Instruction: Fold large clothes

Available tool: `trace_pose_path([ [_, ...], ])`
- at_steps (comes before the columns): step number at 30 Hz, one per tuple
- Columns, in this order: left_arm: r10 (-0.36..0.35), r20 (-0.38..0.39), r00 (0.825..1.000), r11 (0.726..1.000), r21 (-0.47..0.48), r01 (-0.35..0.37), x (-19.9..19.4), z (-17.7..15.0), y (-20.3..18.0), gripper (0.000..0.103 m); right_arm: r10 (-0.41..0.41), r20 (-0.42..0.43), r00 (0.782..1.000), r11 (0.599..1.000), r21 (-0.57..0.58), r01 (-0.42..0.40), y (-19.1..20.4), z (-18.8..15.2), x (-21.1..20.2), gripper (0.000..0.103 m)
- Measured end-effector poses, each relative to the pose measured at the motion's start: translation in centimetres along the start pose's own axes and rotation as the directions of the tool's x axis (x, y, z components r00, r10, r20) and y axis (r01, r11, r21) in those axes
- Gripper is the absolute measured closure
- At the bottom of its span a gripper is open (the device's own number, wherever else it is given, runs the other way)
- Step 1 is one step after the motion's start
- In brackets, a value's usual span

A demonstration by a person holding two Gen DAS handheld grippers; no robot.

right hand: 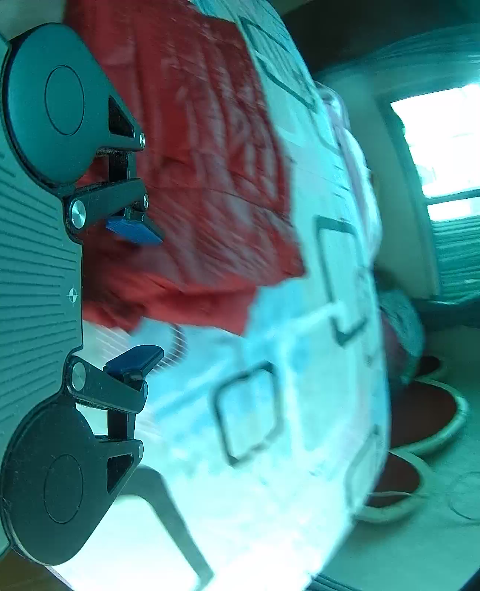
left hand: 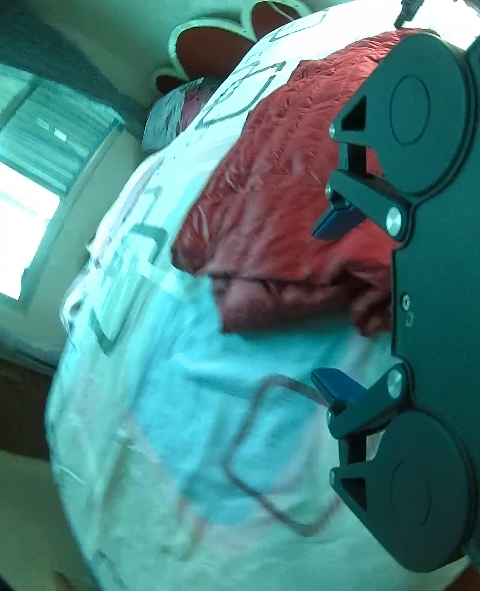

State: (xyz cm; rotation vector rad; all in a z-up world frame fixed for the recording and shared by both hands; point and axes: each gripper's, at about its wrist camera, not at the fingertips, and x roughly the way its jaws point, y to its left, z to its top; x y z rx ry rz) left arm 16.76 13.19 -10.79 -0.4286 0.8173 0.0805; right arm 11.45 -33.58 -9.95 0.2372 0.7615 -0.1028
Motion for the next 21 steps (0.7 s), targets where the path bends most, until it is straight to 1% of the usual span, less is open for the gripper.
trace_pose_path([
  [3, -0.043, 0.009, 0.999, 0.998, 0.049, 0.043, 0.8, 1.3, -2.1, 0.033, 0.04, 0.045, 0.998, 0.999, -0.007, -0.04, 1.3, 1.7, 0.6, 0.043],
  [7, -0.111, -0.001, 0.994, 0.986, 0.126, 0.11, 3.5, 2.7, -6.2, 0.033, 0.095, 0.08, 0.992, 0.993, -0.074, -0.089, 5.0, 3.6, 3.0, 0.043],
  [9, -0.119, -0.016, 0.993, 0.98, 0.16, 0.12, 5.6, 3.0, -8.1, 0.034, 0.119, 0.073, 0.99, 0.988, -0.109, -0.11, 7.1, 4.3, 4.8, 0.043],
  [11, -0.118, -0.033, 0.992, 0.979, 0.162, 0.122, 8.0, 3.1, -9.7, 0.035, 0.132, 0.067, 0.989, 0.983, -0.138, -0.121, 8.7, 4.6, 6.8, 0.043],
  [12, -0.113, -0.04, 0.993, 0.98, 0.157, 0.118, 9.0, 3.1, -10.0, 0.037, 0.128, 0.065, 0.99, 0.981, -0.155, -0.117, 9.5, 4.8, 7.9, 0.043],
  [15, -0.053, -0.011, 0.999, 0.983, 0.177, 0.054, 11.1, 3.0, -10.7, 0.038, 0.104, 0.059, 0.993, 0.98, -0.177, -0.093, 11.0, 4.9, 11.1, 0.043],
  [18, 0.001, -0.009, 1.0, 0.984, 0.181, 0.0, 12.4, 3.0, -10.2, 0.039, 0.029, 0.057, 0.998, 0.98, -0.199, -0.018, 11.0, 4.7, 13.8, 0.043],
  [20, 0.023, -0.018, 1.0, 0.983, 0.181, -0.019, 13.0, 2.9, -9.8, 0.04, -0.021, 0.046, 0.999, 0.98, -0.198, 0.03, 10.2, 4.4, 15.5, 0.043],
  [21, 0.031, -0.019, 0.999, 0.983, 0.182, -0.027, 13.1, 2.9, -9.8, 0.043, -0.041, 0.045, 0.998, 0.978, -0.203, 0.049, 9.8, 4.3, 16.0, 0.043],
])
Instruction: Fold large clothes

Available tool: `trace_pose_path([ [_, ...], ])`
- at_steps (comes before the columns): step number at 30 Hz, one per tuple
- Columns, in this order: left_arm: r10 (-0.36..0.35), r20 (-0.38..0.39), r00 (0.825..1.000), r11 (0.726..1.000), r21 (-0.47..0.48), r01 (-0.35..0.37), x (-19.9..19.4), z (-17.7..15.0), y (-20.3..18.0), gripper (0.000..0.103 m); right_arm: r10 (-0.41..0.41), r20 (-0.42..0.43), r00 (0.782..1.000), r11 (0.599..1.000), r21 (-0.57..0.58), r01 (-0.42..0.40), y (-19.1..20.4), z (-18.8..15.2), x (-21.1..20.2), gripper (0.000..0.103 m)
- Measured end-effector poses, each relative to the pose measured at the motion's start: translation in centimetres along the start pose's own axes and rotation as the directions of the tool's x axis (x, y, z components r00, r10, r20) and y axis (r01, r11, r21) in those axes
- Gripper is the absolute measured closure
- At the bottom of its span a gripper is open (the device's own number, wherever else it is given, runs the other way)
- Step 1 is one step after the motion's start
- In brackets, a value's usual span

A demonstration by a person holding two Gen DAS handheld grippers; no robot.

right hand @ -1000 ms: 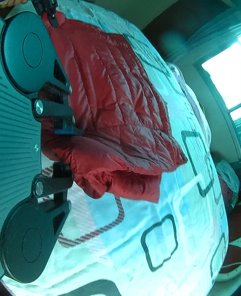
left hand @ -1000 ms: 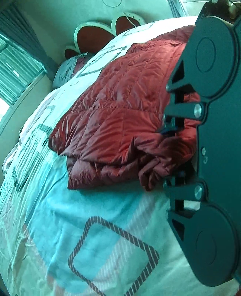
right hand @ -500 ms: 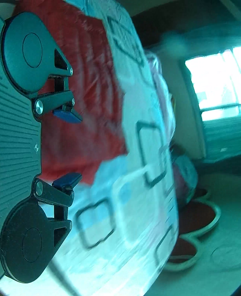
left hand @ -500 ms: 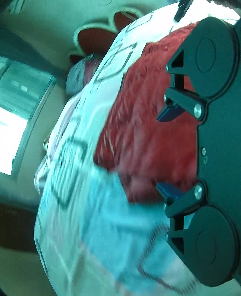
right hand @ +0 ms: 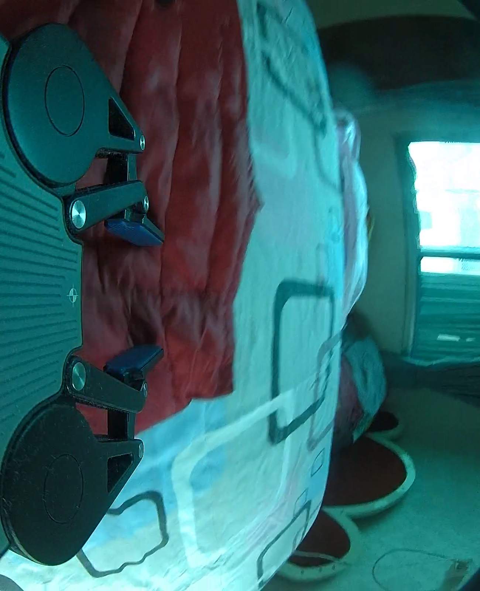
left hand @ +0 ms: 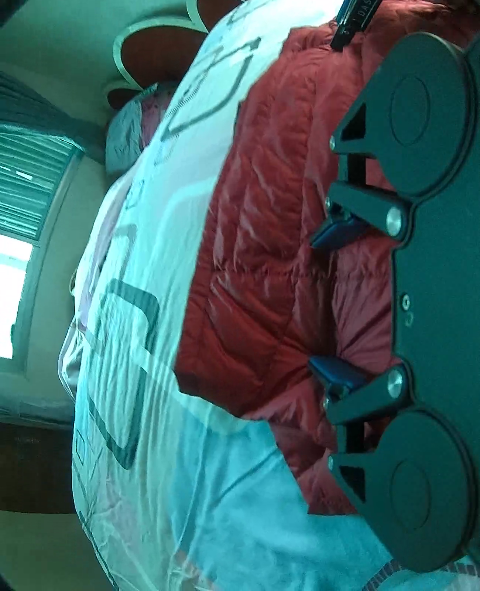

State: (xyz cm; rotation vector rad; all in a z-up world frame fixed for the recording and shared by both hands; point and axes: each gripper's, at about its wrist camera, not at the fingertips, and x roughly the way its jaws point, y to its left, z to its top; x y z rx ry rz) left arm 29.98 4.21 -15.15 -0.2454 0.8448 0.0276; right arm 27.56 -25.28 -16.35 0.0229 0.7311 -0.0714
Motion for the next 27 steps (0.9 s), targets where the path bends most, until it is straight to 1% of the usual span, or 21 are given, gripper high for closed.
trace_pose_path([
  [1, 0.006, -0.003, 1.0, 1.0, 0.003, -0.006, 0.1, 0.0, 0.0, 0.043, -0.02, -0.007, 1.0, 1.0, -0.014, 0.02, -0.3, -0.3, 0.5, 0.043],
  [4, 0.021, -0.001, 1.0, 1.0, 0.012, -0.021, 0.3, -0.2, -0.2, 0.044, -0.031, -0.018, 0.999, 0.999, -0.022, 0.031, -0.6, -0.7, 1.4, 0.043],
  [8, 0.023, 0.004, 1.0, 1.0, 0.011, -0.023, 0.6, -0.2, -0.1, 0.044, -0.041, 0.0, 0.999, 0.999, -0.027, 0.041, -0.7, -1.5, 2.3, 0.043],
  [10, 0.023, -0.004, 1.0, 1.0, 0.013, -0.023, 0.6, 0.0, -0.1, 0.044, -0.028, -0.019, 0.999, 0.999, -0.019, 0.028, -0.9, -1.1, 2.2, 0.043],
  [12, 0.027, -0.014, 1.0, 0.999, 0.022, -0.027, 0.6, 0.3, -0.2, 0.044, -0.012, -0.052, 0.999, 1.0, -0.001, 0.012, -1.2, 0.0, 1.8, 0.043],
  [13, 0.027, -0.019, 0.999, 0.999, 0.02, -0.027, 0.6, 0.5, -0.3, 0.044, -0.002, -0.045, 0.999, 1.0, 0.008, 0.002, -1.2, 0.6, 1.3, 0.043],
  [16, 0.029, -0.024, 0.999, 0.999, 0.019, -0.029, 0.6, 0.6, -0.3, 0.044, 0.037, 0.025, 0.999, 0.999, -0.024, -0.036, 0.0, 2.1, 0.0, 0.043],
  [18, 0.031, -0.021, 0.999, 0.999, 0.022, -0.03, 0.6, 0.6, -0.4, 0.044, 0.055, 0.031, 0.998, 0.998, -0.041, -0.054, 0.9, 2.9, 0.5, 0.043],
  [20, 0.033, -0.02, 0.999, 0.999, 0.027, -0.033, 0.6, 0.5, -0.4, 0.044, 0.038, 0.015, 0.999, 0.998, -0.052, -0.038, 1.4, 3.1, 1.9, 0.043],
  [22, 0.032, -0.021, 0.999, 0.999, 0.028, -0.031, 0.6, 0.5, -0.4, 0.044, 0.023, -0.039, 0.999, 0.999, -0.046, -0.025, 1.4, 2.8, 3.7, 0.043],
  [23, 0.031, -0.022, 0.999, 0.999, 0.028, -0.03, 0.6, 0.5, -0.4, 0.044, 0.027, -0.064, 0.998, 0.999, -0.043, -0.03, 1.2, 2.6, 4.4, 0.043],
  [25, 0.03, -0.027, 0.999, 0.999, 0.032, -0.029, 0.6, 0.6, -0.4, 0.044, 0.026, -0.079, 0.997, 0.998, -0.055, -0.031, 1.1, 2.8, 4.7, 0.043],
  [27, 0.027, -0.038, 0.999, 0.999, 0.028, -0.026, 0.5, 0.9, -0.3, 0.043, 0.023, -0.081, 0.996, 0.998, -0.061, -0.028, 0.9, 3.4, 4.1, 0.043],
])
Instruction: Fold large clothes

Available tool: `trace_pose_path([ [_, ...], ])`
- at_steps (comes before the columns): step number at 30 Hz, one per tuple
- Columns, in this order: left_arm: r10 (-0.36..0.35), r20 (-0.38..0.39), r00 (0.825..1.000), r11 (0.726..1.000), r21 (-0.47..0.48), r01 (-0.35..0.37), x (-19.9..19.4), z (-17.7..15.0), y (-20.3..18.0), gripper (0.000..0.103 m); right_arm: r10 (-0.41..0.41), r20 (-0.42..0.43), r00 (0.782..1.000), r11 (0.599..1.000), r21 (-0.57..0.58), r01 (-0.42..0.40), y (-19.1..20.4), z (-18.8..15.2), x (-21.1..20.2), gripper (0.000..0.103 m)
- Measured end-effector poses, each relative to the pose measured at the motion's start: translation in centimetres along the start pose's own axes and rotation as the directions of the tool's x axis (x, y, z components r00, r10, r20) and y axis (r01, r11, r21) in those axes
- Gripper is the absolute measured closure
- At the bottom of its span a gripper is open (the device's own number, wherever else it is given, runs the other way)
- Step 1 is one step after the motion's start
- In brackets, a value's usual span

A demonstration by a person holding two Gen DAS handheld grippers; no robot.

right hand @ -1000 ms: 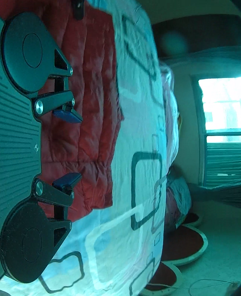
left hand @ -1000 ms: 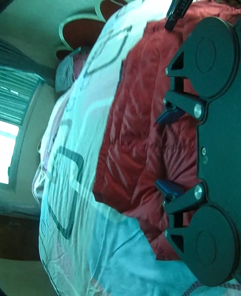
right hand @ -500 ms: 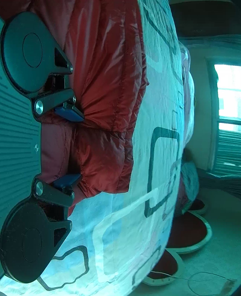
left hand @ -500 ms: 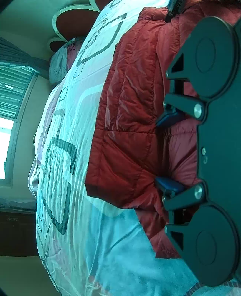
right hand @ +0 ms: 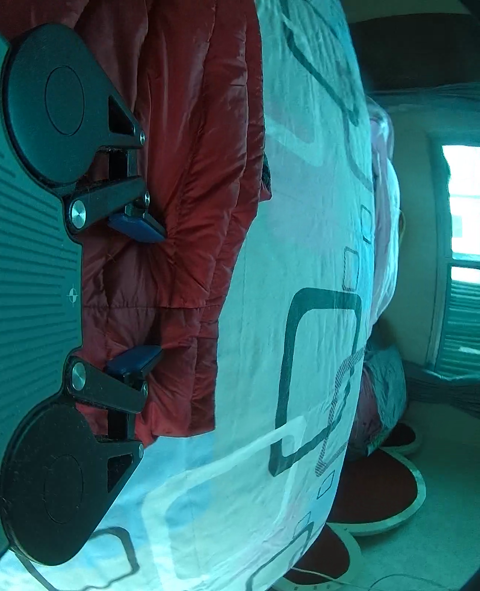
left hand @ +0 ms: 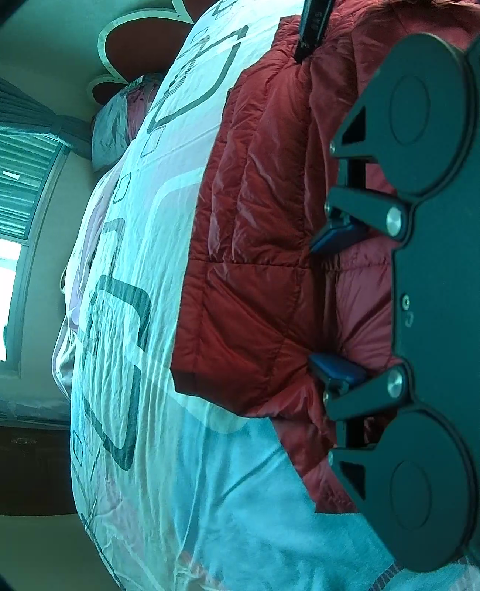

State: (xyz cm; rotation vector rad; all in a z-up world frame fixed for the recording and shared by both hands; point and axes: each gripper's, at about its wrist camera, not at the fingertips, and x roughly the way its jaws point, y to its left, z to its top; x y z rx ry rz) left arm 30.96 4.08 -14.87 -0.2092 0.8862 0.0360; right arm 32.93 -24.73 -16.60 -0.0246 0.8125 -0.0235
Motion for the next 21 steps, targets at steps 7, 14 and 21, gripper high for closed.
trace_pose_path([
  [7, -0.021, -0.007, 1.0, 0.999, -0.043, 0.021, -3.0, 0.2, 0.7, 0.022, 0.13, 0.112, 0.985, 0.991, -0.03, -0.128, 1.7, -1.5, -7.4, 0.043],
  [14, -0.106, -0.035, 0.994, 0.985, -0.137, 0.1, -8.2, -2.8, 3.1, 0.017, 0.264, 0.102, 0.959, 0.96, -0.126, -0.25, 6.5, -4.6, -11.4, 0.043],
  [21, -0.136, -0.096, 0.986, 0.951, -0.29, 0.103, -11.9, -7.5, 7.1, 0.016, 0.222, 0.046, 0.974, 0.957, -0.203, -0.209, 10.2, -7.9, -9.6, 0.047],
])
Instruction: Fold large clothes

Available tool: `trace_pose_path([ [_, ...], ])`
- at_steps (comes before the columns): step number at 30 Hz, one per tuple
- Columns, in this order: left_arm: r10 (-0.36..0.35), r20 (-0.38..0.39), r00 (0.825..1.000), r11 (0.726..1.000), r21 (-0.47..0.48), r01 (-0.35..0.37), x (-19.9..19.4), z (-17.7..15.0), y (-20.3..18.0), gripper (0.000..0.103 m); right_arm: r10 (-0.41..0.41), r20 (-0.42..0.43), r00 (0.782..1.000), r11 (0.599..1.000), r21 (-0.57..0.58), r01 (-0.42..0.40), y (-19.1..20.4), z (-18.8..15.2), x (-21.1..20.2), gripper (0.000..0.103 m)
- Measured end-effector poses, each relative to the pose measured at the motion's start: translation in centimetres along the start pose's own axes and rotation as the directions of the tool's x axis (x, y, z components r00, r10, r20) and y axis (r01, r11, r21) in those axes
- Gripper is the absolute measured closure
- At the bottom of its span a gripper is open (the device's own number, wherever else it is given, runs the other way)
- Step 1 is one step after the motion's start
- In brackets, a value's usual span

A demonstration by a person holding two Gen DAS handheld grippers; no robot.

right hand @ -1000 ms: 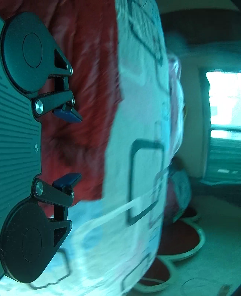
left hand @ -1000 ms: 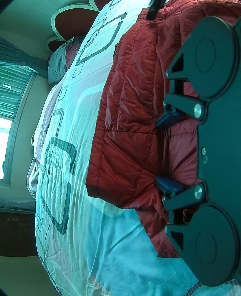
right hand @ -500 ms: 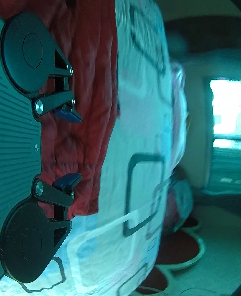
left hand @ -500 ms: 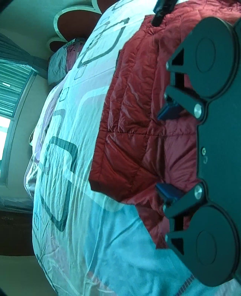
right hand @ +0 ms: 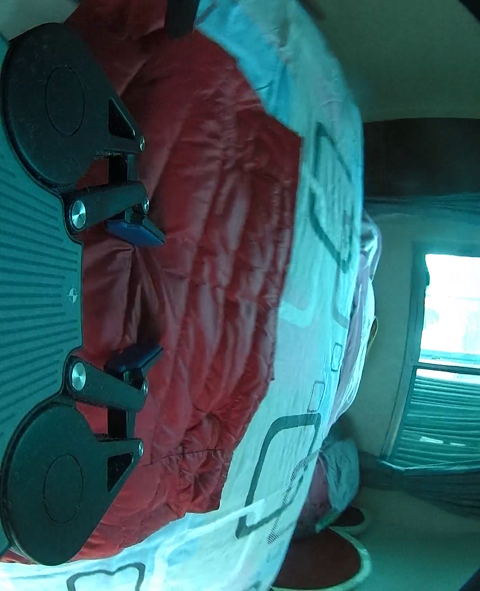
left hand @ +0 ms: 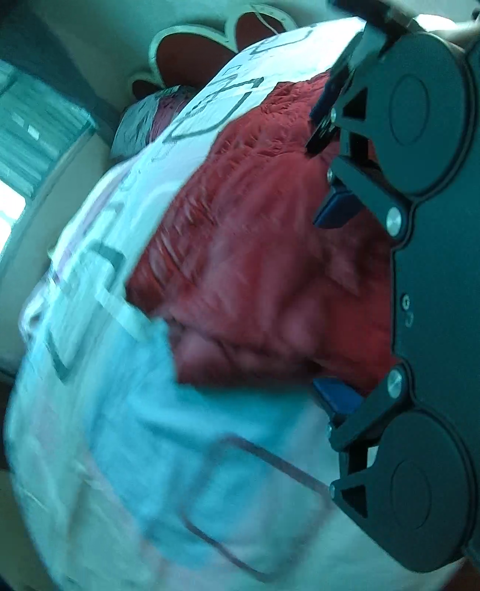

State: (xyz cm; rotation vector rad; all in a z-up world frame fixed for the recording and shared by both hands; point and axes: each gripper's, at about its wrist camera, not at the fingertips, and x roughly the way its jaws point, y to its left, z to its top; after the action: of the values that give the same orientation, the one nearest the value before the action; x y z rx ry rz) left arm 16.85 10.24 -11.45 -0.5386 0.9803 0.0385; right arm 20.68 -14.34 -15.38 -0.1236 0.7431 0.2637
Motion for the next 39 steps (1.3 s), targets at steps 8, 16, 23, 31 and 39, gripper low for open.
trace_pose_path([
  [8, -0.096, -0.08, 0.992, 0.975, -0.21, 0.077, 0.4, -2.9, 2.5, 0.016, -0.02, -0.037, 0.999, 1.0, -0.013, 0.02, 0.7, -0.7, 2.1, 0.047],
  [16, -0.108, 0.083, 0.991, 0.912, -0.388, 0.132, 4.5, -1.8, 1.9, 0.025, 0.025, -0.026, 0.999, 0.999, -0.02, -0.025, -0.1, -1.0, 2.1, 0.047],
  [23, -0.034, 0.174, 0.984, 0.918, -0.383, 0.1, 5.5, -1.3, -0.1, 0.072, 0.066, -0.001, 0.998, 0.997, -0.036, -0.066, -0.6, -1.4, 1.8, 0.047],
  [31, 0.0, 0.268, 0.964, 0.977, -0.205, 0.057, 2.0, -0.8, -4.5, 0.084, 0.104, 0.04, 0.994, 0.993, -0.061, -0.101, -4.5, -0.9, -3.2, 0.047],
  [39, -0.122, 0.331, 0.936, 0.988, 0.128, 0.084, -0.8, -0.7, -13.3, 0.084, 0.046, -0.054, 0.997, 0.998, -0.029, -0.047, -8.7, -6.0, -4.8, 0.047],
])
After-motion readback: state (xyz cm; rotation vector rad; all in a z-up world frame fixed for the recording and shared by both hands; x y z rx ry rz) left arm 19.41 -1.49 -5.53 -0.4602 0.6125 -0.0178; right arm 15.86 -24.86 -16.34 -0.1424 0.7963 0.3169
